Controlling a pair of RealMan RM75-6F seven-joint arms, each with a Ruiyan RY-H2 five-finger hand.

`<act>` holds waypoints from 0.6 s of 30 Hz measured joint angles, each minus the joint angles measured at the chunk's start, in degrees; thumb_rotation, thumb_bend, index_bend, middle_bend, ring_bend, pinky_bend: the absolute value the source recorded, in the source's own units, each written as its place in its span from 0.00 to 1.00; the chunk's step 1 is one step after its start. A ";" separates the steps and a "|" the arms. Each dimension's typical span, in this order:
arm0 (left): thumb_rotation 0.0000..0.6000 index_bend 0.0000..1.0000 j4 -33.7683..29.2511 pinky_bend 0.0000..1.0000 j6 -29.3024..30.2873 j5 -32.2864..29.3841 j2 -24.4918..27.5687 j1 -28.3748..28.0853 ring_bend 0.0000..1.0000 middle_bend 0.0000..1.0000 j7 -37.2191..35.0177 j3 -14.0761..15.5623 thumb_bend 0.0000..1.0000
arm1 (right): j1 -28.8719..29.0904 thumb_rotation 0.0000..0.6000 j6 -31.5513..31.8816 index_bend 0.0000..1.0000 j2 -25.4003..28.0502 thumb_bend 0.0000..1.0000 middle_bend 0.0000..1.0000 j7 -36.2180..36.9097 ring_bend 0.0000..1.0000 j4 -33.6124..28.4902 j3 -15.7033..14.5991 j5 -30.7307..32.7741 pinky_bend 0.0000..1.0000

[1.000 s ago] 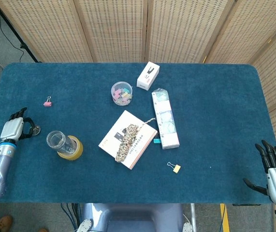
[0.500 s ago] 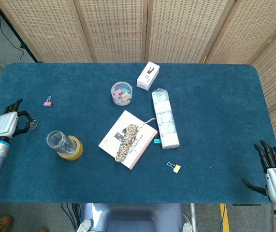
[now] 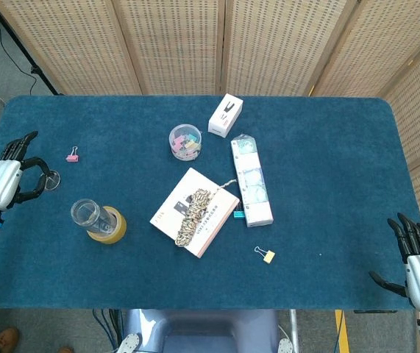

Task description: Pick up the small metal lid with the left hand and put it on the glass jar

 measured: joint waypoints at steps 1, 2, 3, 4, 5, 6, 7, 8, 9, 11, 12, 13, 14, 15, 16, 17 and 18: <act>1.00 0.59 -2.87 0.00 0.92 0.43 1.66 0.21 0.00 0.00 0.68 -0.27 0.50 | -0.05 1.00 0.13 0.00 0.02 0.00 0.00 0.02 0.00 -0.02 0.03 0.00 0.00; 1.00 0.59 -4.93 0.00 1.59 0.74 2.83 0.36 0.00 0.00 1.37 -0.45 0.50 | -0.10 1.00 0.24 0.00 0.07 0.00 0.00 0.08 0.00 -0.06 0.06 0.00 0.00; 1.00 0.59 -6.85 0.00 2.21 1.03 3.90 0.48 0.00 0.00 2.25 -0.62 0.50 | -0.17 1.00 0.33 0.00 0.14 0.00 0.00 0.18 0.00 -0.10 0.10 0.02 0.00; 1.00 0.59 -9.19 0.00 2.90 1.38 5.08 0.60 0.00 0.00 3.60 -0.80 0.50 | -0.20 1.00 0.37 0.00 0.19 0.00 0.00 0.25 0.00 -0.12 0.11 0.04 0.00; 1.00 0.59 -10.74 0.00 3.31 1.63 5.79 0.65 0.00 0.00 4.61 -0.92 0.50 | -0.23 1.00 0.41 0.00 0.26 0.00 0.00 0.33 0.00 -0.16 0.13 0.05 0.00; 1.00 0.59 -12.12 0.00 3.63 1.89 6.37 0.66 0.00 0.00 5.51 -1.00 0.50 | -0.26 1.00 0.45 0.00 0.34 0.00 0.00 0.45 0.00 -0.19 0.17 0.09 0.00; 1.00 0.59 -13.70 0.00 3.95 2.24 6.96 0.63 0.00 0.00 6.53 -1.08 0.50 | -0.28 1.00 0.47 0.00 0.36 0.00 0.00 0.51 0.00 -0.19 0.18 0.11 0.00; 1.00 0.59 -14.68 0.00 4.11 2.52 7.29 0.57 0.00 0.00 7.21 -1.10 0.50 | -0.29 1.00 0.48 0.00 0.39 0.00 0.00 0.60 0.00 -0.19 0.20 0.14 0.00; 1.00 0.59 -15.50 0.00 4.21 2.81 7.52 0.48 0.00 0.00 7.86 -1.08 0.50 | -0.30 1.00 0.48 0.00 0.42 0.00 0.00 0.73 0.00 -0.16 0.24 0.19 0.00; 1.00 0.59 -16.95 0.00 4.15 3.38 7.75 0.18 0.00 0.00 9.23 -0.87 0.50 | -0.31 1.00 0.50 0.00 0.49 0.00 0.00 0.90 0.00 -0.12 0.29 0.22 0.00; 1.00 0.59 -17.43 0.00 4.02 3.52 7.77 0.04 0.00 0.00 9.82 -0.73 0.50 | -0.32 1.00 0.53 0.00 0.52 0.00 0.00 1.00 0.00 -0.11 0.31 0.22 0.00; 1.00 0.59 -18.00 0.00 3.80 3.66 7.74 -0.17 0.00 0.00 10.62 -0.54 0.50 | -0.34 1.00 0.56 0.00 0.56 0.00 0.00 1.08 0.00 -0.11 0.33 0.22 0.00; 1.00 0.59 -18.37 0.00 3.64 3.70 7.63 -0.32 0.00 0.00 11.22 -0.39 0.50 | -0.37 1.00 0.62 0.00 0.61 0.00 0.00 1.16 0.00 -0.12 0.35 0.23 0.00; 1.00 0.59 -18.69 0.00 3.48 3.72 7.48 -0.47 0.00 0.00 11.84 -0.23 0.50 | -0.41 1.00 0.66 0.00 0.65 0.00 0.00 1.21 0.00 -0.11 0.36 0.25 0.00; 1.00 0.59 -19.06 0.00 3.24 3.76 7.20 -0.66 0.00 0.00 12.61 0.03 0.50 | -0.44 1.00 0.70 0.00 0.67 0.00 0.00 1.25 0.00 -0.11 0.36 0.23 0.00; 1.00 0.59 -19.29 0.00 3.08 3.82 6.93 -0.78 0.00 0.00 13.12 0.30 0.50 | -0.46 1.00 0.74 0.00 0.69 0.00 0.00 1.28 0.00 -0.13 0.36 0.22 0.00; 1.00 0.59 -19.42 0.00 2.99 3.87 6.68 -0.85 0.00 0.00 13.57 0.56 0.50 | -0.50 1.00 0.79 0.00 0.74 0.00 0.00 1.32 0.00 -0.18 0.37 0.19 0.00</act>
